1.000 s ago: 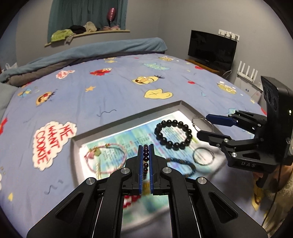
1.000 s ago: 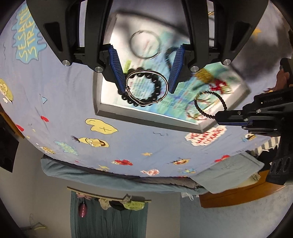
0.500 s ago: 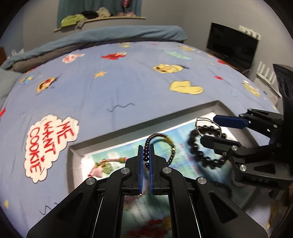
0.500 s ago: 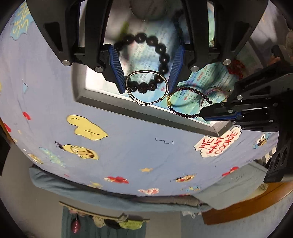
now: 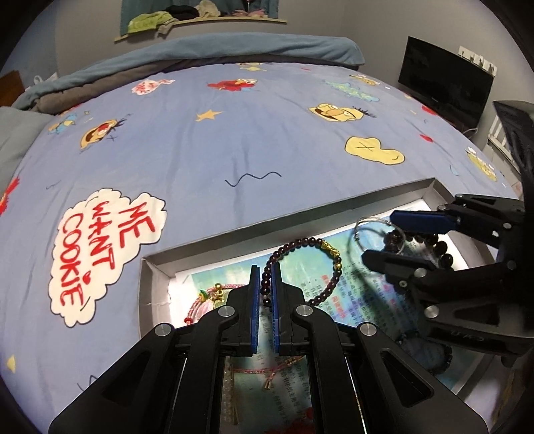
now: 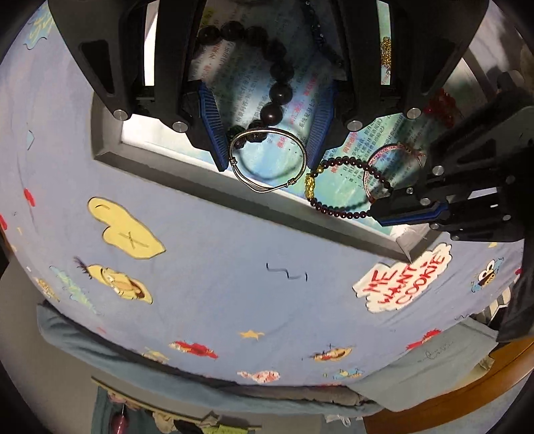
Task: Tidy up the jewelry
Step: 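Carry the red bead bracelet and silver bangle over the gray box with both tools, then open both tools to drop the bracelet and bangle into the box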
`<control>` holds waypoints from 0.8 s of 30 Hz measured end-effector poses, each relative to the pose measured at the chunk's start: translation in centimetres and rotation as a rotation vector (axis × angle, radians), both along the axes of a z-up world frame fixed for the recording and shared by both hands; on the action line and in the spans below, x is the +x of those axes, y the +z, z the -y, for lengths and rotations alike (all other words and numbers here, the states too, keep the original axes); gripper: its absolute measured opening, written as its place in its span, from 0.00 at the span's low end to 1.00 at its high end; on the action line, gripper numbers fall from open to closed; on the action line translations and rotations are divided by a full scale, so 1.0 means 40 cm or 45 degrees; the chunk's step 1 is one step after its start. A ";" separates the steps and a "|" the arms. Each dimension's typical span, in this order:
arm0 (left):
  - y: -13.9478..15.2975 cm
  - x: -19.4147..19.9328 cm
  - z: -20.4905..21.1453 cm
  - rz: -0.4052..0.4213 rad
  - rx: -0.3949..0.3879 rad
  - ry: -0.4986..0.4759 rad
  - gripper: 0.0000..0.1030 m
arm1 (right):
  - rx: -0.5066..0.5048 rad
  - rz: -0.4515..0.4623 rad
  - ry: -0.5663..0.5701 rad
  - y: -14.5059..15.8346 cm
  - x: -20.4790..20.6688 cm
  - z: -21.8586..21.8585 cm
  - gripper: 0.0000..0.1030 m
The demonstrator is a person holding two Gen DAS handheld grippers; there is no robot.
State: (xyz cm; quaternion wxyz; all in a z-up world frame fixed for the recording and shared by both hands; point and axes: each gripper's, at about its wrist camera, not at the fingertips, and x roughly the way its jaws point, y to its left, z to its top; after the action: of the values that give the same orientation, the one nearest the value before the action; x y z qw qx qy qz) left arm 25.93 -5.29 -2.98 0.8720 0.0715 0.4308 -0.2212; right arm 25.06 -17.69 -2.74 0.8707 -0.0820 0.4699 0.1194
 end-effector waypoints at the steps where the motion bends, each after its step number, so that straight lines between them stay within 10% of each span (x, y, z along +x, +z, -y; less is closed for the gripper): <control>1: 0.000 0.000 -0.001 0.000 -0.002 0.002 0.08 | 0.002 -0.001 0.002 0.000 -0.001 0.000 0.47; 24: 0.110 -0.112 -0.042 0.148 -0.014 0.060 0.67 | 0.083 0.157 -0.122 0.136 -0.130 0.089 0.70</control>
State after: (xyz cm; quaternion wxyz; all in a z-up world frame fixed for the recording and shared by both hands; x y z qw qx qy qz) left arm 21.46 -3.61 1.44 0.9009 0.0693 0.3797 -0.1986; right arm 19.84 -21.27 2.70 0.9049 -0.0381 0.4147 0.0877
